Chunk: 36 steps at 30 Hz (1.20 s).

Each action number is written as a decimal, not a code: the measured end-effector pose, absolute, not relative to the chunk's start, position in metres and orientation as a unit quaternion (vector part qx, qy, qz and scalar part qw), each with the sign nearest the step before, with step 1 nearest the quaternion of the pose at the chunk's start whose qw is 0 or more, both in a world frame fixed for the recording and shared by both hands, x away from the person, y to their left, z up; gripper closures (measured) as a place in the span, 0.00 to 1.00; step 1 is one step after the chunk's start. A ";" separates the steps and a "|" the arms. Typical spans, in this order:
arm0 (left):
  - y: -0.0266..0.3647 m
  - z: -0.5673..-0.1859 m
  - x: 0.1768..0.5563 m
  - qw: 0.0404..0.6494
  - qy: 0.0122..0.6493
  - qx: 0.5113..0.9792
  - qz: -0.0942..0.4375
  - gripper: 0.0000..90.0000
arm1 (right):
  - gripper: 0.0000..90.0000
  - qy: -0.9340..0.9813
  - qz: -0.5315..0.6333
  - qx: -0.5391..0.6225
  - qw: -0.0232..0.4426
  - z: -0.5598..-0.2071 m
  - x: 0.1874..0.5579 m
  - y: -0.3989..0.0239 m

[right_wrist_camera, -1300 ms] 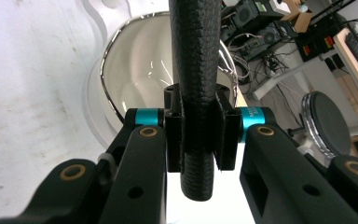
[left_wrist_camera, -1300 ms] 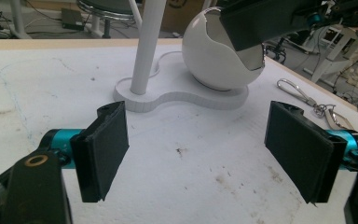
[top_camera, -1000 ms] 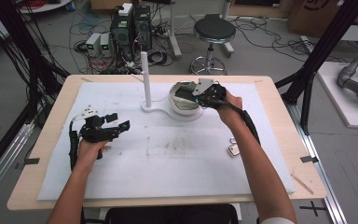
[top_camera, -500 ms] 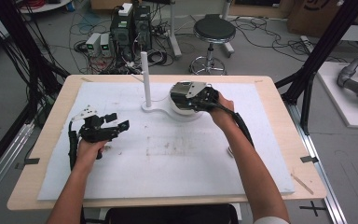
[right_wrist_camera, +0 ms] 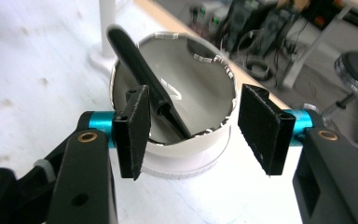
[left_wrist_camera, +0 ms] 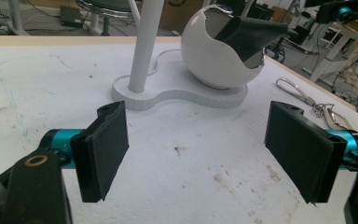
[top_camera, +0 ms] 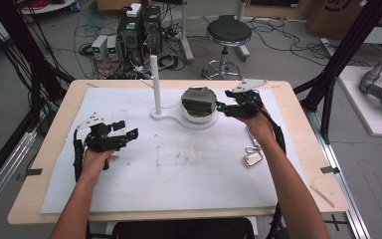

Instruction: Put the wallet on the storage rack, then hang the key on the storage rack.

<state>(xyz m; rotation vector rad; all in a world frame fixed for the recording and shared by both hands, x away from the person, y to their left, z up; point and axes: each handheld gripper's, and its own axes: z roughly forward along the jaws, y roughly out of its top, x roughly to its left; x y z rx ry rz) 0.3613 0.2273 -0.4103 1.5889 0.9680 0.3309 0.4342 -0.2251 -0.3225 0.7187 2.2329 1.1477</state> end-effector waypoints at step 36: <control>0.224 -0.416 0.356 0.601 0.424 0.657 0.165 0.23 | 0.24 0.770 0.384 0.433 0.270 -0.412 0.369 -0.320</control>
